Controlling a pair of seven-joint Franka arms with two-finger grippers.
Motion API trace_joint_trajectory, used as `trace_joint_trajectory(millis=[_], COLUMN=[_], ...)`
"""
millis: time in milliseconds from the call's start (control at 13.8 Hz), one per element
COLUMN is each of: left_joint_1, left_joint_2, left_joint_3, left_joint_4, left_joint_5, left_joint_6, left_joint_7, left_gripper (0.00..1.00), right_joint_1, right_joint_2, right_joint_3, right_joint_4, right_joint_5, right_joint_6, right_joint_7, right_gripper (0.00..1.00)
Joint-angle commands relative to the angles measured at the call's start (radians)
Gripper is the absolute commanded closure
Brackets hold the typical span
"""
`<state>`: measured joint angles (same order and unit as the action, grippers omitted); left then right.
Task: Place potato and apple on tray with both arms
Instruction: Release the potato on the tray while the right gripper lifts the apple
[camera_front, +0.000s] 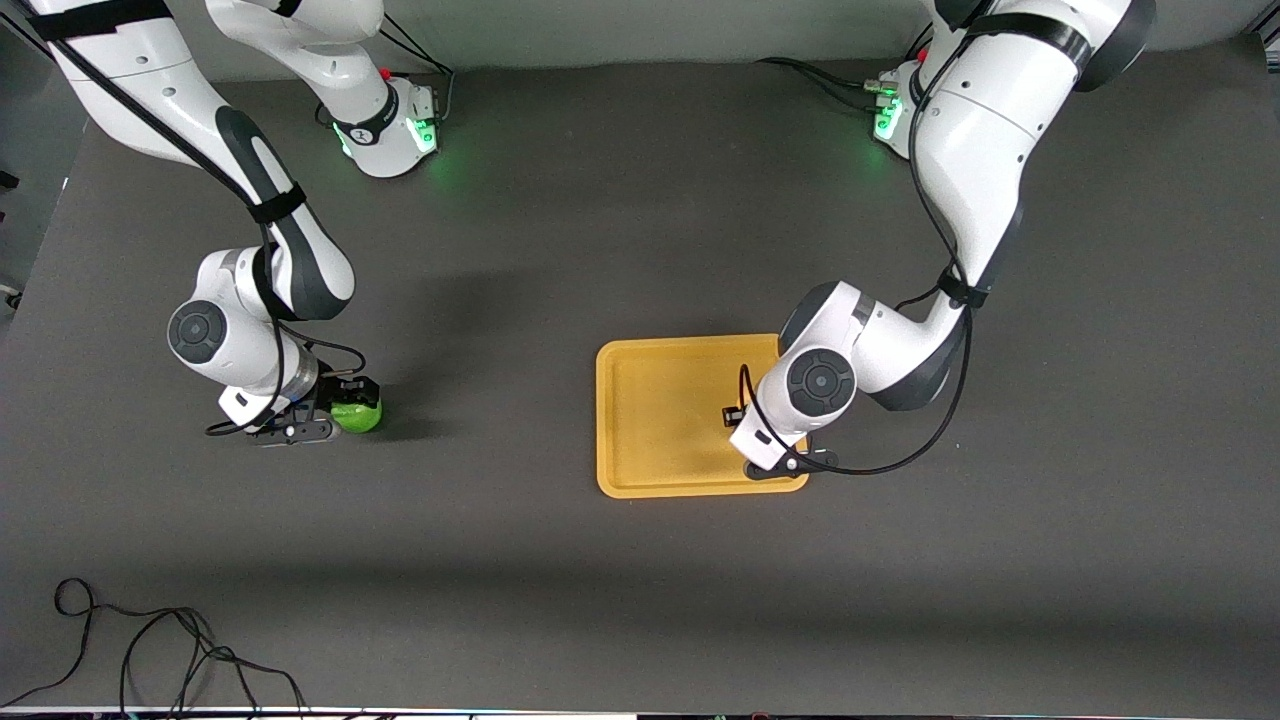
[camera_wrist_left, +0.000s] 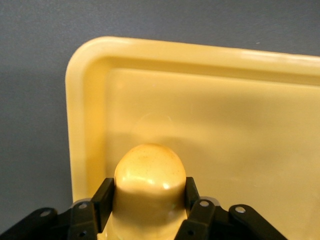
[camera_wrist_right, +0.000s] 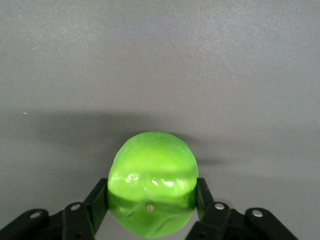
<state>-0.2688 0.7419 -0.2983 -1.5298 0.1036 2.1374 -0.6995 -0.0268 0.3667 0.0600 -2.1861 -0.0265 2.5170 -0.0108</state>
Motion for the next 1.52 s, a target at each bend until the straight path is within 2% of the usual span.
trace_joint_trajectory(millis=[0,217,361,506,578,650,722,867,1156,1300,1444], left_joint_1=[-0.012,-0.01,-0.01,-0.01,-0.01,-0.01,-0.01,-0.01,-0.001,0.011,0.055], left_joint_2=[-0.007,0.005,0.005,0.011,0.013,0.016,0.016,0.014,-0.001,-0.048,-0.12], left_joint_3=[0.016,0.018,0.024,0.031,0.031,0.031,0.031,0.031,0.031,0.034,0.038], left_joint_4=[-0.02,-0.02,-0.02,-0.02,-0.021,-0.021,-0.02,-0.02,-0.012,-0.009,0.014], left_joint_5=[0.021,0.021,0.021,0.021,0.021,0.021,0.021,0.021,0.021,0.021,0.021], left_joint_6=[0.021,0.042,0.042,0.048,0.058,0.061,0.061,0.061,0.041,0.029,-0.043], left_joint_7=[-0.025,-0.028,-0.026,-0.026,-0.026,-0.026,-0.028,-0.028,-0.025,-0.021,-0.017], left_gripper=[1.0,1.0,1.0,1.0,0.85,0.37,0.03,0.0,0.0,0.0,0.0], right_joint_1=[0.007,0.057,0.088,0.163,0.186,0.217,0.247,0.275,0.329,0.367,0.418], right_joint_2=[-0.017,-0.077,-0.084,-0.077,-0.068,-0.057,-0.054,-0.055,-0.06,-0.048,0.007], right_joint_3=[-0.003,0.003,0.006,0.006,0.008,0.008,0.008,0.008,0.008,0.008,0.008], right_joint_4=[0.018,0.087,0.199,0.314,0.36,0.394,0.417,0.431,0.469,0.509,0.578], right_joint_5=[-0.024,-0.012,-0.009,-0.007,-0.006,0.002,0.041,0.111,0.117,0.126,0.129], right_joint_6=[-0.003,-0.143,-0.321,-0.441,-0.475,-0.503,-0.514,-0.514,-0.564,-0.569,-0.567], right_joint_7=[0.005,0.009,0.066,0.147,0.203,0.247,0.277,0.308,0.373,0.414,0.457], right_gripper=[0.49,0.54,0.54,0.54,0.54,0.54,0.54,0.54,0.54,0.54,0.54])
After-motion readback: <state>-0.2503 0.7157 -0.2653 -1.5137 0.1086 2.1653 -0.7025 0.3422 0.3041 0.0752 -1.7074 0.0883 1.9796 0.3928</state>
